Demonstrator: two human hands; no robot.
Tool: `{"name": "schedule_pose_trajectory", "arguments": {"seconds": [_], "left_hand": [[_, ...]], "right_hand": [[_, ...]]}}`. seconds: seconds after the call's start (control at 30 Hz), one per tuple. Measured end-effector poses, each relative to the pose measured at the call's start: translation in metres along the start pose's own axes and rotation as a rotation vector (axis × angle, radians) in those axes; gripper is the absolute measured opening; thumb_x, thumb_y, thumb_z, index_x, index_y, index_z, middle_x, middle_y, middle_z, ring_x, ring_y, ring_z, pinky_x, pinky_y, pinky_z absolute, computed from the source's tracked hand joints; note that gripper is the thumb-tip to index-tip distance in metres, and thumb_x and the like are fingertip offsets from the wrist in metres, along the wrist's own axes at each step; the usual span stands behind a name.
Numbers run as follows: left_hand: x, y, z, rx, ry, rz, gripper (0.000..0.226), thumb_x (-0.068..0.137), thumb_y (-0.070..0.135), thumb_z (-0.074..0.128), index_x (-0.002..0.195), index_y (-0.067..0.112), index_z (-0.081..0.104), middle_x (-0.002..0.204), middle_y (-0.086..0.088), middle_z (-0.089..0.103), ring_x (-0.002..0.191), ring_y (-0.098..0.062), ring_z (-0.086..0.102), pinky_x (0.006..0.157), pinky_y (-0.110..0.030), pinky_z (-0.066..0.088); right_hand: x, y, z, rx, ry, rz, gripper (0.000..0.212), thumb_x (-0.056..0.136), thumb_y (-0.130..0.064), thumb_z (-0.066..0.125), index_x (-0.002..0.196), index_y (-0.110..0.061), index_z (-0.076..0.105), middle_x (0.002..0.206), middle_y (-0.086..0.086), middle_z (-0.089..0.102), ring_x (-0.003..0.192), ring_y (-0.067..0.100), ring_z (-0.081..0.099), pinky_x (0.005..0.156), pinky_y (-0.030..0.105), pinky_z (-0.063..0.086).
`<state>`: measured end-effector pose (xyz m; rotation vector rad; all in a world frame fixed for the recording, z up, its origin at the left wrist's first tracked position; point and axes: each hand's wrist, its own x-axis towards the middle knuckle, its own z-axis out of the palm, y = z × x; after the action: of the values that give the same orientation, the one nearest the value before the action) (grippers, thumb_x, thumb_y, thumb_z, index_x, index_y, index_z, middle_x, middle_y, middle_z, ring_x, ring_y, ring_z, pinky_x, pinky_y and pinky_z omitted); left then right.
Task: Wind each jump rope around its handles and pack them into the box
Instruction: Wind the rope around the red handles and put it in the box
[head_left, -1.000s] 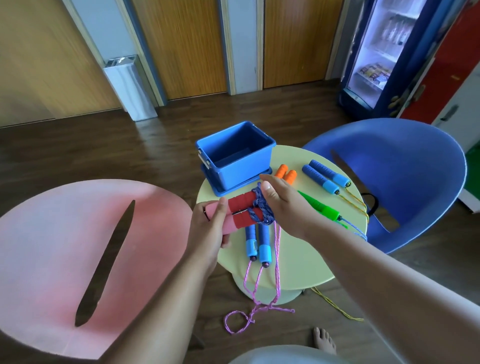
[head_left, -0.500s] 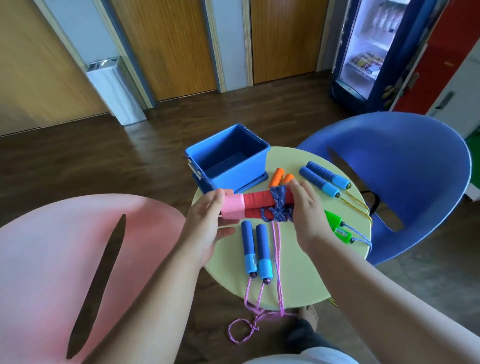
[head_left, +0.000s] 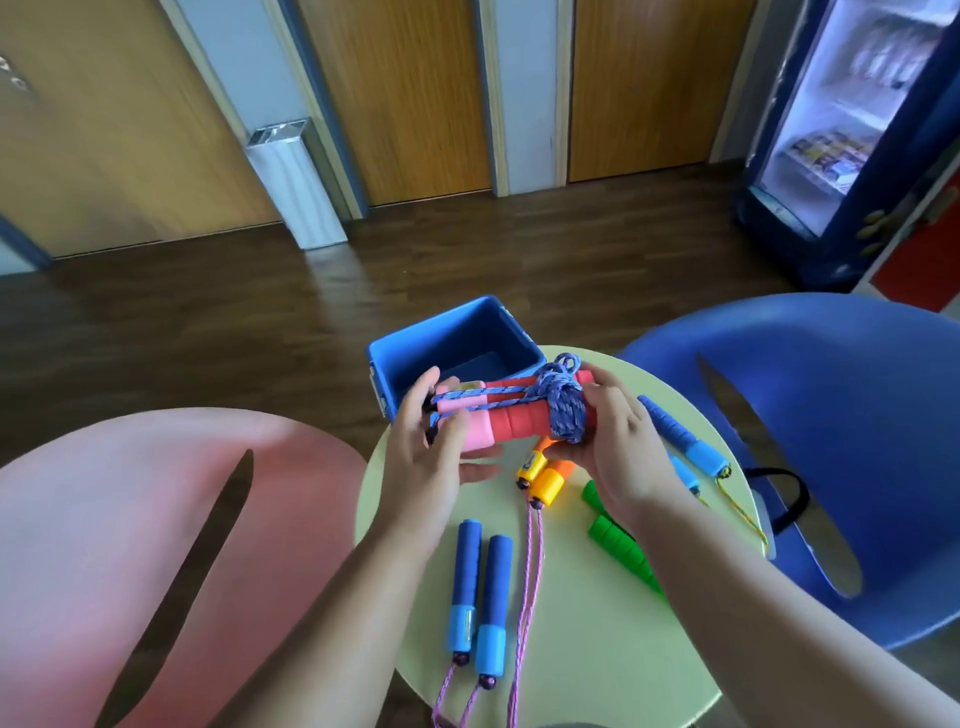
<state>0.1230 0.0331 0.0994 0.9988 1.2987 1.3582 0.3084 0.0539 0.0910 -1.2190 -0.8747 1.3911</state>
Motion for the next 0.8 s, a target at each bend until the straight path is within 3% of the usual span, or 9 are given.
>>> {"name": "schedule_pose_trajectory", "arguments": {"seconds": [0.07,0.13,0.2,0.27,0.43,0.5,0.6,0.7,0.8], "left_hand": [[0.004,-0.002,0.004,0.088,0.089,0.043,0.038,0.093,0.041,0.06,0.13,0.037,0.058,0.11,0.003,0.072,0.059,-0.024,0.067,0.048,-0.034,0.052],[0.011,-0.002,0.005,0.106,0.174,0.021,0.011,0.099,0.045,0.057,0.106,0.042,0.065,0.095,-0.005,0.073,0.049,-0.021,0.057,0.044,-0.03,0.044],[0.02,-0.003,0.002,0.098,0.215,-0.034,0.02,0.106,0.04,0.052,0.092,0.034,0.066,0.083,-0.008,0.071,0.046,-0.02,0.052,0.043,-0.027,0.039],[0.027,-0.002,-0.002,0.047,0.216,-0.09,0.024,0.108,0.036,0.05,0.098,0.019,0.064,0.076,-0.01,0.068,0.045,-0.018,0.048,0.042,-0.025,0.037],[0.044,-0.011,-0.02,-0.063,0.143,-0.203,0.025,0.108,0.033,0.049,0.116,0.013,0.061,0.073,-0.004,0.067,0.045,-0.017,0.047,0.042,-0.025,0.037],[0.05,-0.011,-0.027,-0.033,0.115,-0.189,0.023,0.109,0.032,0.048,0.116,0.017,0.064,0.075,-0.005,0.068,0.045,-0.017,0.048,0.042,-0.025,0.036],[0.056,-0.011,-0.035,-0.01,0.103,-0.191,0.03,0.108,0.032,0.05,0.09,0.039,0.073,0.081,0.0,0.074,0.05,-0.016,0.053,0.049,-0.025,0.04],[0.061,-0.01,-0.042,0.013,0.071,-0.153,0.034,0.107,0.032,0.051,0.085,0.046,0.072,0.086,0.01,0.077,0.06,-0.016,0.058,0.054,-0.028,0.046],[0.068,-0.011,-0.052,0.057,0.065,-0.077,0.016,0.105,0.03,0.054,0.102,0.035,0.068,0.101,-0.003,0.074,0.059,-0.015,0.06,0.046,-0.027,0.046]], "right_hand": [[0.005,0.003,0.0,-0.064,-0.034,-0.044,0.036,0.106,-0.01,0.038,0.119,-0.028,0.067,0.092,-0.011,0.075,0.079,0.016,0.067,0.073,0.046,0.059],[0.008,0.01,0.003,-0.165,-0.069,-0.089,0.045,0.1,-0.004,0.038,0.128,-0.025,0.065,0.101,-0.003,0.075,0.085,0.022,0.063,0.072,0.043,0.056],[0.009,0.014,0.009,-0.2,-0.055,-0.084,0.054,0.094,-0.012,0.035,0.143,-0.024,0.055,0.117,0.003,0.074,0.101,0.022,0.067,0.087,0.045,0.056],[0.009,0.019,0.014,-0.232,-0.042,-0.098,0.058,0.094,-0.02,0.034,0.149,-0.03,0.049,0.13,0.003,0.069,0.12,0.025,0.065,0.105,0.053,0.051],[0.012,0.024,0.027,-0.277,-0.025,-0.111,0.055,0.093,-0.029,0.034,0.144,-0.044,0.048,0.122,0.019,0.066,0.109,0.054,0.058,0.088,0.073,0.051],[0.013,0.022,0.036,-0.277,-0.025,-0.109,0.048,0.094,-0.035,0.036,0.138,-0.047,0.05,0.12,0.022,0.063,0.096,0.047,0.065,0.078,0.071,0.055],[0.017,0.022,0.051,-0.32,-0.003,-0.118,0.039,0.094,-0.058,0.037,0.129,-0.048,0.052,0.117,0.017,0.063,0.086,0.035,0.064,0.065,0.055,0.059],[0.02,0.025,0.063,-0.257,0.087,-0.139,0.035,0.097,-0.049,0.038,0.124,-0.037,0.056,0.113,0.012,0.068,0.101,0.045,0.062,0.078,0.058,0.059],[0.021,0.037,0.069,-0.318,0.134,-0.145,0.031,0.096,-0.046,0.035,0.118,-0.043,0.057,0.11,0.004,0.07,0.111,0.039,0.059,0.1,0.061,0.047]]}}
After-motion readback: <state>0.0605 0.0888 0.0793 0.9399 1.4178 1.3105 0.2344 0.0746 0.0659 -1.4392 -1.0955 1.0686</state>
